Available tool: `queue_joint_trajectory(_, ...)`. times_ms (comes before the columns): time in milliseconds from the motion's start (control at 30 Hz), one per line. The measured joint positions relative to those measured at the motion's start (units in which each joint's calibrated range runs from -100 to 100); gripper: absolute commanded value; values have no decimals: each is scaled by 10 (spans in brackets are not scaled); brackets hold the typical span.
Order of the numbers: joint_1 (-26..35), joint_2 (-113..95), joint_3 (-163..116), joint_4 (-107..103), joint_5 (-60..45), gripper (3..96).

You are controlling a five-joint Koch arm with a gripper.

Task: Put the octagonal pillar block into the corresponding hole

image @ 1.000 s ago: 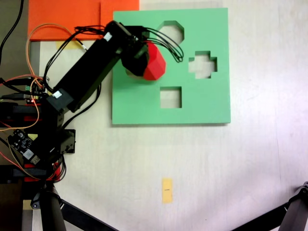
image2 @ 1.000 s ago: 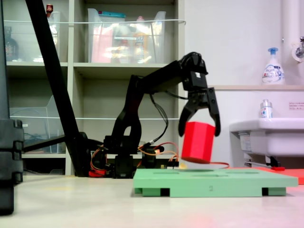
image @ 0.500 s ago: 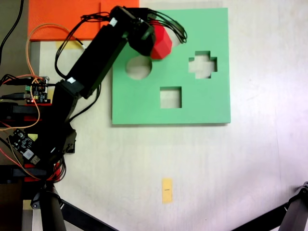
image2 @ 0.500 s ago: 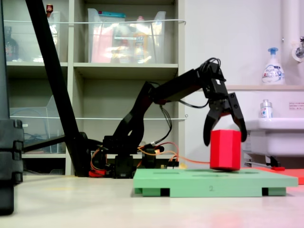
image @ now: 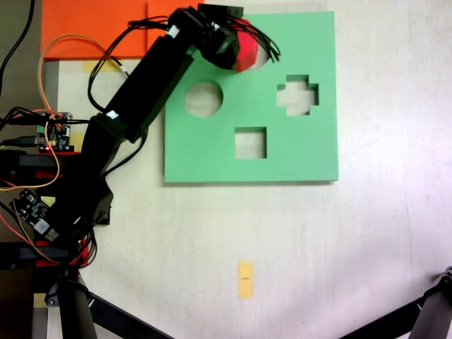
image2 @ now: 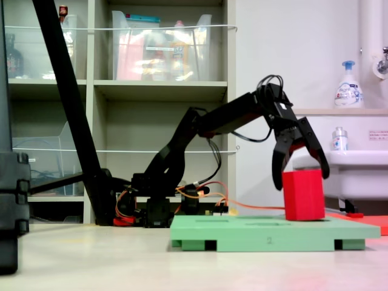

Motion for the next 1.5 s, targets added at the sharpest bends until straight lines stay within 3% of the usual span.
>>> queue_joint_trajectory(933, -11, 75, 35, 76, -90, 356)
queue_joint_trajectory(1067, -8, 93, 36, 76, -91, 544)
queue_joint_trajectory(1167, -3, 103, 37, 76, -91, 563)
queue_joint_trajectory(1200, -2, 105, 36, 75, -90, 607)
queue_joint_trajectory(1300, 0, 109, 36, 76, -91, 915)
queue_joint_trajectory(1333, 1, 111, 36, 76, -91, 958)
queue_joint_trajectory(1500, 2, 104, 36, 54, -104, 956)
